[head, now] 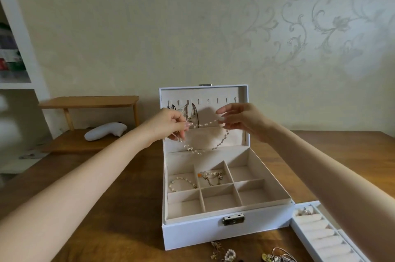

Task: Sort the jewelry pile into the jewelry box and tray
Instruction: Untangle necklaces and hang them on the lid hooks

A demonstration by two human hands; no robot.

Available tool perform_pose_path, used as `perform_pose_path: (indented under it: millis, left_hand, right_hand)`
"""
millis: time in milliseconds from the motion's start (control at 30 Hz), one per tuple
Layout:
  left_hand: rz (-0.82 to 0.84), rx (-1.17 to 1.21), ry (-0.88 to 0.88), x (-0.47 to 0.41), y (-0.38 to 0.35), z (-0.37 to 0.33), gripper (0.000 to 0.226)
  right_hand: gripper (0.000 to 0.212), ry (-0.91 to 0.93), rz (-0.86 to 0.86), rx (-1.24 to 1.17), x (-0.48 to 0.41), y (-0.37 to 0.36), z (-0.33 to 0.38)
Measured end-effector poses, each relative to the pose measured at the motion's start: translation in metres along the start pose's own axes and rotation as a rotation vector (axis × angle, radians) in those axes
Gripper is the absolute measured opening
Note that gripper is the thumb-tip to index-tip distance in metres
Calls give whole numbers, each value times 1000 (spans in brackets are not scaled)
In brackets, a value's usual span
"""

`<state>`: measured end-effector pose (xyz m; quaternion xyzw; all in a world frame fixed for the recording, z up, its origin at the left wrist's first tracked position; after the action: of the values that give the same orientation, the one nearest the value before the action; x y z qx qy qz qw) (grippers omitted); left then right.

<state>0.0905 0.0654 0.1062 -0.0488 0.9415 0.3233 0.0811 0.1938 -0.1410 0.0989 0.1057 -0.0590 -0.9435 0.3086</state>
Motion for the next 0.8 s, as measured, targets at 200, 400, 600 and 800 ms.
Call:
perform_pose_path:
  millis: [200,400,600,800]
  left_hand:
    - [118,-159,-39,-3,-14,-5,50]
    - [162,199,21,-16,-30,-15,22]
    - [410,532,300,-7,-47,-8,34]
    - [297,1112,416,-12,-51,-1,25]
  right_hand:
    - [19,92,51,123,-2,-25,16]
    - [11,105,-7,179,0,-35,30]
    - [10,78,-73,33,9,-36,37]
    - [8,13,-53,-98,15,-47,32]
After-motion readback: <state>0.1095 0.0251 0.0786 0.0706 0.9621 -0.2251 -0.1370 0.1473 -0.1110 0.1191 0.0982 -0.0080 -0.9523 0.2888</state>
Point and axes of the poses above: each hand's wrist, its own x-axis away from the middle knuckle, its own y-axis out of the back of the hand, z = x × y, the point moved 1 cm from there along -x, towards the middle knuckle, and after that the axes turned 1 degree about -y, right-handed, at the moved point
